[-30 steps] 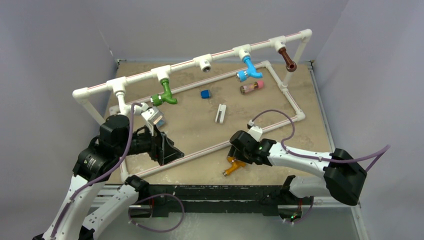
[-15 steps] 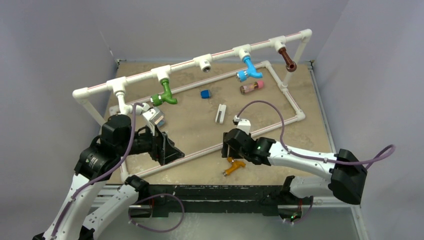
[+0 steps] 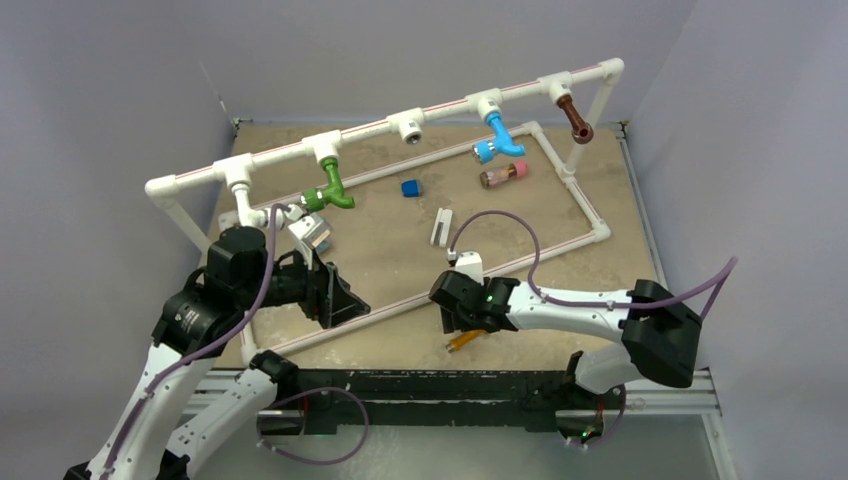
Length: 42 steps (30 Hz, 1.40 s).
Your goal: Install the water faucets
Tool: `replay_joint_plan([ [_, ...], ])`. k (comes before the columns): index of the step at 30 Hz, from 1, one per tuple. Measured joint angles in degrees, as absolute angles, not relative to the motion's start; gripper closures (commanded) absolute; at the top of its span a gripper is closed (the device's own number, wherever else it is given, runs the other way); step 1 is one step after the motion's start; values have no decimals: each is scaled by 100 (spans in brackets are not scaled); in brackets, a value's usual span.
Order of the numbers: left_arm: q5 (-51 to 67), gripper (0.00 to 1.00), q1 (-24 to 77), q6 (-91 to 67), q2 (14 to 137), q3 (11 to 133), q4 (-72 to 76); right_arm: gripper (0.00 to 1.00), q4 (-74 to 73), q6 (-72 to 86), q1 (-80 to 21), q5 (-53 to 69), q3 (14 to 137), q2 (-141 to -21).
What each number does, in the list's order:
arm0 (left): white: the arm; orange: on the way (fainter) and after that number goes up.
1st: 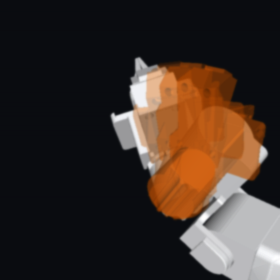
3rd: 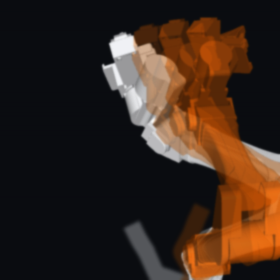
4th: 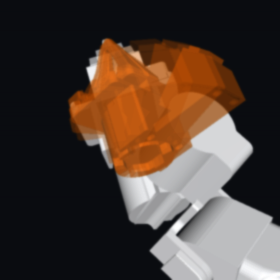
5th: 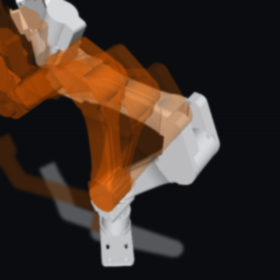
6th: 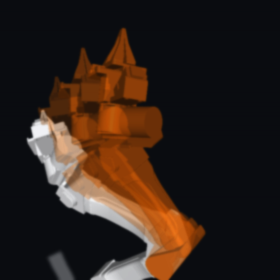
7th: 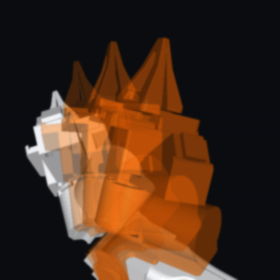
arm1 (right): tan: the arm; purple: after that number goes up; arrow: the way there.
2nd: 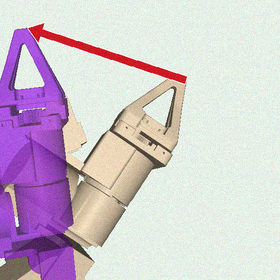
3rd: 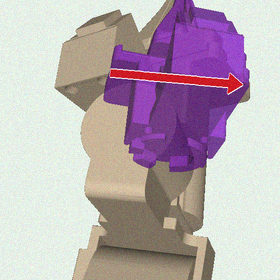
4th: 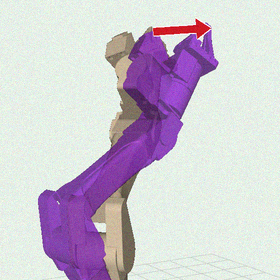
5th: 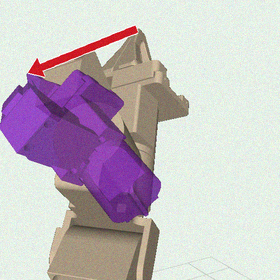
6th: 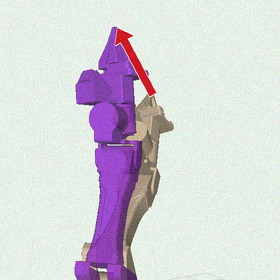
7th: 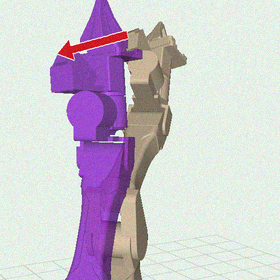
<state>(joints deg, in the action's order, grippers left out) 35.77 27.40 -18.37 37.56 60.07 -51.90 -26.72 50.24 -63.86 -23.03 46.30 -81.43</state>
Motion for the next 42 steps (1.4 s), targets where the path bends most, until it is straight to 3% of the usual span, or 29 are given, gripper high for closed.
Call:
replay_joint_plan([
  [9, 3583, 25, 2740, -1776, 3879, 5996, -5144, 35, -2757, 5030, -6386, -2401, 4683, -8567],
  [14, 3588, 25, 2740, -1772, 3883, 5996, -5146, 44, -2703, 5030, -6386, -2458, 4746, -8750],
  [18, 3599, 25, 2740, -1774, 3876, 5996, -5151, 62, -2593, 5035, -6386, -2462, 4766, -8877],
  [21, 3603, 25, 2740, -1774, 3861, 5992, -5148, 85, -2554, 5048, -6388, -2475, 4766, -8884],
  [22, 3605, 25, 2740, -1776, 3852, 5981, -5146, 97, -2539, 5057, -6388, -2473, 4762, -8884],
  [23, 3612, 25, 2740, -1778, 3850, 5959, -5142, 100, -2532, 5068, -6388, -2473, 4757, -8884],
  [30, 3741, 25, 2740, -1837, 3907, 5815, -5072, 100, -2467, 5223, -6412, -2408, 4517, -8510],
  [42, 4407, 26, 2740, -2202, 3935, 5384, -4648, 100, -1175, 5463, -6604, -2132, 3879, -6484],
])
